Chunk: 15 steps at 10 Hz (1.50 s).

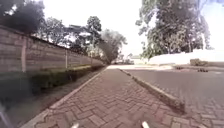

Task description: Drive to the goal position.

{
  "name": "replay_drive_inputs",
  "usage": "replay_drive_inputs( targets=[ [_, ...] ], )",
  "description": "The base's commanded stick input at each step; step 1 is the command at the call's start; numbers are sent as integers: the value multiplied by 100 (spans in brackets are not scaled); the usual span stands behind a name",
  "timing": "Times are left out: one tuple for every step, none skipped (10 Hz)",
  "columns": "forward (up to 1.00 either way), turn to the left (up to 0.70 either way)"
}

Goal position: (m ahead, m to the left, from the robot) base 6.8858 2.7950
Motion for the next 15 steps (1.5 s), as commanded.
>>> replay_drive_inputs(
  targets=[
    [70,0],
    [70,0],
    [70,0],
    [70,0],
    [70,0],
    [70,0],
    [70,0],
    [70,0],
    [70,0],
    [70,0],
    [70,0],
    [70,0],
    [70,0],
    [70,0],
    [70,0]
  ],
)
